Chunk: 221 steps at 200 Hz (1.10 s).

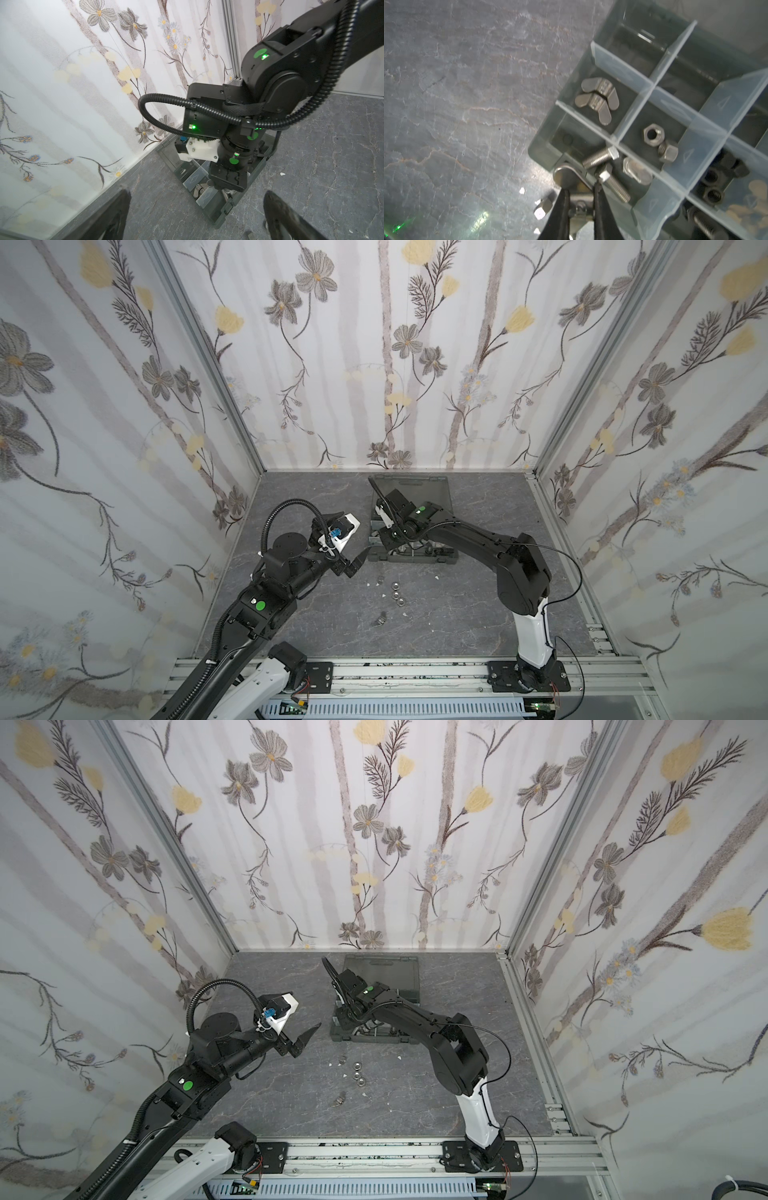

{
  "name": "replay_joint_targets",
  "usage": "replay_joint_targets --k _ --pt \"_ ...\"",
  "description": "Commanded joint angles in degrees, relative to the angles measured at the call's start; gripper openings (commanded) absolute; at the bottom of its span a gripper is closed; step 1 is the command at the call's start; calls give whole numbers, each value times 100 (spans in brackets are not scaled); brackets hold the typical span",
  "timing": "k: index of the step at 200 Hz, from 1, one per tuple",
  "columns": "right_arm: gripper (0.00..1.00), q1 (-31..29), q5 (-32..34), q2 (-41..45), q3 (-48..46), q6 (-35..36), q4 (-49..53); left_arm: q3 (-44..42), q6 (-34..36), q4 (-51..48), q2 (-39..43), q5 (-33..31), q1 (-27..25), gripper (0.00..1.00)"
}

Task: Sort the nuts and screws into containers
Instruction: 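Carry the wing nut over the wing-nut compartment, right gripper, then lower the wing nut into the compartment and open the right gripper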

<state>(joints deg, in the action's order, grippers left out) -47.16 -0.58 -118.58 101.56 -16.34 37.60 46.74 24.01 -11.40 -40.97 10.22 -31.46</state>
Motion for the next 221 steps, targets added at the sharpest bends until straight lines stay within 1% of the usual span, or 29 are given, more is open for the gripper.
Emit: replay_joint_targets --k 1,15,52,82,176,196,221 --pt "9 170 177 -432 614 283 99 -9 81 200 -55 12 2 100" --pt "9 219 231 -715 937 375 181 34 91 191 -98 43 5 100" --pt "9 289 327 -1181 1313 524 164 46 122 203 -103 52 0 100" --pt "8 325 460 -1379 1392 588 122 22 95 182 -94 67 -2 100" --pt "8 444 308 -1820 1641 530 -80 -11 139 233 -90 15 1 100" --pt "11 436 258 -1851 1709 509 -34 -38 130 230 -103 20 8 100" --pt "20 418 235 -1824 1709 518 -20 -13 139 199 -108 68 6 100"
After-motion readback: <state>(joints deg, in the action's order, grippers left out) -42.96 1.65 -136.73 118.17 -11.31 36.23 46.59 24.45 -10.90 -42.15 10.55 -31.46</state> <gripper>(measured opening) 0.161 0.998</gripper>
